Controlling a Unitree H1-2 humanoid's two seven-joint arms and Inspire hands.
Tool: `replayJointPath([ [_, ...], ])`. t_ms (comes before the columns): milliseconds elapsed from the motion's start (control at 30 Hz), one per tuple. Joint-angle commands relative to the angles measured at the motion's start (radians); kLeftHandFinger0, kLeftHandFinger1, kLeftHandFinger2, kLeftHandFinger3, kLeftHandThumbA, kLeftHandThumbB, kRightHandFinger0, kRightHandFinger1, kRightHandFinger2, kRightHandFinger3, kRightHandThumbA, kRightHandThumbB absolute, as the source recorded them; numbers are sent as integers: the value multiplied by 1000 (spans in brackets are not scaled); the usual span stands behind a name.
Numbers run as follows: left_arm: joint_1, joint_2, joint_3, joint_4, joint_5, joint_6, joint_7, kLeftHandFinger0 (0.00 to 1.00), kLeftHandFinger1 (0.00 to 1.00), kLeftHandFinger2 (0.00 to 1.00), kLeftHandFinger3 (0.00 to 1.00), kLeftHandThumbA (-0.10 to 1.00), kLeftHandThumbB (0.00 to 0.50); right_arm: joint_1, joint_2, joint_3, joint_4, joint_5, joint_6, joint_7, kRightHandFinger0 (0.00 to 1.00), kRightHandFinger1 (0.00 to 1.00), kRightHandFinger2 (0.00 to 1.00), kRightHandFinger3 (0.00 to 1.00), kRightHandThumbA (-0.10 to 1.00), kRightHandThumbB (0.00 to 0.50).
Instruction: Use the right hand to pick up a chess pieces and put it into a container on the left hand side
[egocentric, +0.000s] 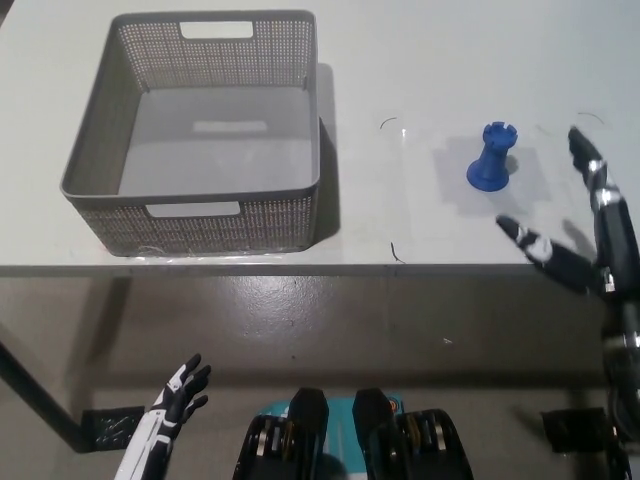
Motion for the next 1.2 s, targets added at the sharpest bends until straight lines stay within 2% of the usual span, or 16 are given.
replayJointPath([
  [0,-9,15,-1,-7,-8,-38,-17,1000,1000,1000,1000,1000,210,-102,-10,-7,50,-26,80,-34,1000,1000,1000,1000,1000,424],
  [33,-7,14,-1,-11,0,-27,-12,1000,1000,1000,1000,1000,227,-139,-13,-5,91,-41,89,-46,1000,1000,1000,1000,1000,409],
  [267,-23,21,-1,1,-3,-44,-20,1000,1000,1000,1000,1000,210,-293,-32,-5,315,-41,104,-76,1000,1000,1000,1000,1000,404],
  [367,-26,21,-1,9,-17,-57,-27,1000,1000,1000,1000,1000,224,-348,-42,4,415,-47,74,-89,1000,1000,1000,1000,1000,430],
  [500,-30,25,-4,16,-21,-66,-33,1000,1000,1000,1000,1000,215,-408,-57,25,518,-74,79,-106,1000,1000,1000,1000,1000,441],
  [733,-28,30,-5,15,-34,-65,-47,1000,1000,1000,1000,1000,239,-505,-91,71,700,-105,59,-142,1000,1000,1000,1000,1000,408],
  [867,-27,32,-15,6,-14,-51,-48,1000,1000,1000,1000,1000,268,-556,-110,82,813,-99,38,-157,1000,1000,1000,1000,1000,411],
  [933,-27,34,-17,14,-15,-62,-52,1000,1000,1000,1000,1000,254,-585,-119,93,886,-100,22,-166,1000,1000,1000,1000,1000,395],
  [967,-26,33,-17,16,-13,-65,-52,1000,1000,1000,1000,1000,255,-592,-121,97,905,-100,17,-170,1000,1000,1000,1000,994,357],
  [1000,-25,31,-16,17,-11,-66,-49,1000,1000,1000,1000,1000,255,-604,-123,102,937,-97,15,-172,1000,1000,1000,1000,999,382],
  [1167,-25,29,-22,26,-12,-77,-56,1000,1000,1000,1000,1000,252,-633,-129,118,1017,-89,-2,-185,1000,1000,1000,1000,990,401],
])
